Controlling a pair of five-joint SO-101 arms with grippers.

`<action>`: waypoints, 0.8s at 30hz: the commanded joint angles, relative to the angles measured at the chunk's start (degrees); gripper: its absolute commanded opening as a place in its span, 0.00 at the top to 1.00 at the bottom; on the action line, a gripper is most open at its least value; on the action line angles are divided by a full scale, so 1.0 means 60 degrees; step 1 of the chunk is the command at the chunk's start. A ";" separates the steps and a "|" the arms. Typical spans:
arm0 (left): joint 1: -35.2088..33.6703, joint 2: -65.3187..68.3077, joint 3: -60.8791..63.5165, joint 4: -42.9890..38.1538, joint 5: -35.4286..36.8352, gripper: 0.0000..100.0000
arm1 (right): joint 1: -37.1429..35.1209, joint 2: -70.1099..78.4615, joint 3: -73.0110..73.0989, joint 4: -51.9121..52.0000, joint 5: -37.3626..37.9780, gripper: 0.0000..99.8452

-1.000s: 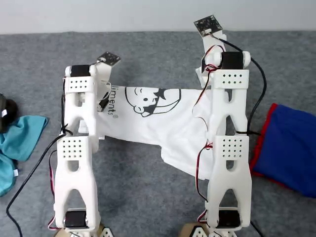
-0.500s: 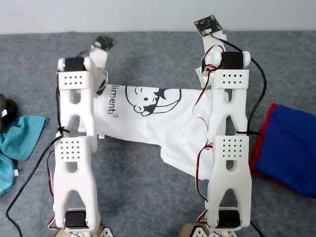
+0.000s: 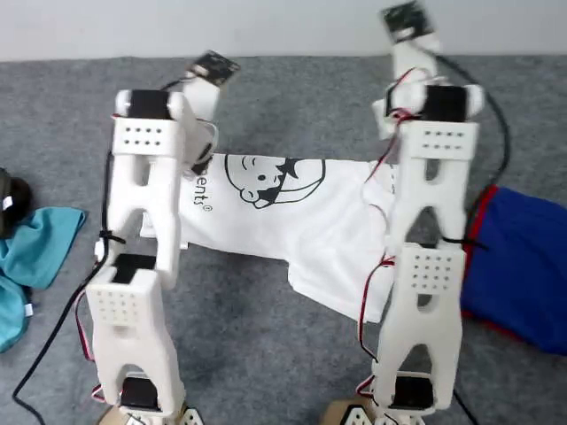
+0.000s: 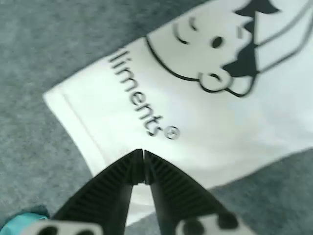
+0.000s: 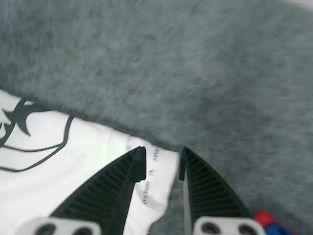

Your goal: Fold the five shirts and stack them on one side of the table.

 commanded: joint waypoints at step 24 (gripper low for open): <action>0.5114 -0.1319 0.3026 -0.0425 -0.0674 0.91 | 0.4564 -1.0190 0.8147 0.0403 -0.0073 0.88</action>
